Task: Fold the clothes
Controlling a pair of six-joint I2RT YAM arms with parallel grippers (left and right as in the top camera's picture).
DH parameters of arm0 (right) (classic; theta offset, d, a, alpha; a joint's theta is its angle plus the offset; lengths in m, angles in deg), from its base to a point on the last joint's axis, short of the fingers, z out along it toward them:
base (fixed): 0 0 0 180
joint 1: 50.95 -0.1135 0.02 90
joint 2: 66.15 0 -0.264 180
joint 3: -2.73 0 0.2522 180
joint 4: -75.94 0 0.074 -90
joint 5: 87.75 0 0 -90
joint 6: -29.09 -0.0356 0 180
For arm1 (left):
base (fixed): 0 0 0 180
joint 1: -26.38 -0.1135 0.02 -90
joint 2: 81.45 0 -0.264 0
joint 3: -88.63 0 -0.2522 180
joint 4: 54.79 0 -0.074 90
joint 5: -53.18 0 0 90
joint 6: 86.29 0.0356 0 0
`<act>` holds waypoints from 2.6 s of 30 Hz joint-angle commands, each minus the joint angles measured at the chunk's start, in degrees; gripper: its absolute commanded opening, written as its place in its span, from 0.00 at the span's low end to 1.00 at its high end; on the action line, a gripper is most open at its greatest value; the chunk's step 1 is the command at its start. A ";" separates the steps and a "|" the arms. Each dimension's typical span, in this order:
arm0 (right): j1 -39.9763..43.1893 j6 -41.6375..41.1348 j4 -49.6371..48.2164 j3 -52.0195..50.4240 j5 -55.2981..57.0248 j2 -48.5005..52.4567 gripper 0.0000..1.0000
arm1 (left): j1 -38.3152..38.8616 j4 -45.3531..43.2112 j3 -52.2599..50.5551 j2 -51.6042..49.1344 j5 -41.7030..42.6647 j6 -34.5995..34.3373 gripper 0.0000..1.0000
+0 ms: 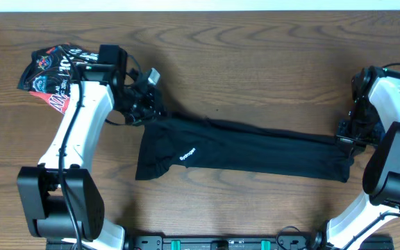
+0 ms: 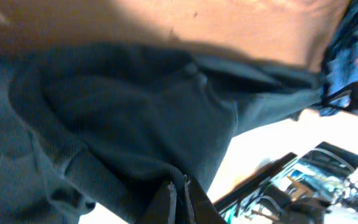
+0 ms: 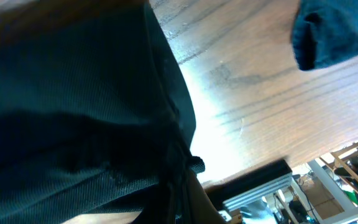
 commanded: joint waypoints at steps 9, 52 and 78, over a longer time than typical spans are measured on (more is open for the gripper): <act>0.68 -2.89 -7.61 -5.90 -1.57 0.39 0.10 | 2.47 2.19 -10.16 0.07 -13.88 1.38 0.06; 0.68 -0.22 -15.10 -6.71 -8.39 0.39 0.50 | 18.93 -5.11 -2.08 -15.80 -18.08 -6.75 0.43; 0.90 2.60 -37.24 -4.44 -14.84 1.79 0.54 | 14.67 -23.50 -2.16 -17.99 -15.98 -11.32 0.43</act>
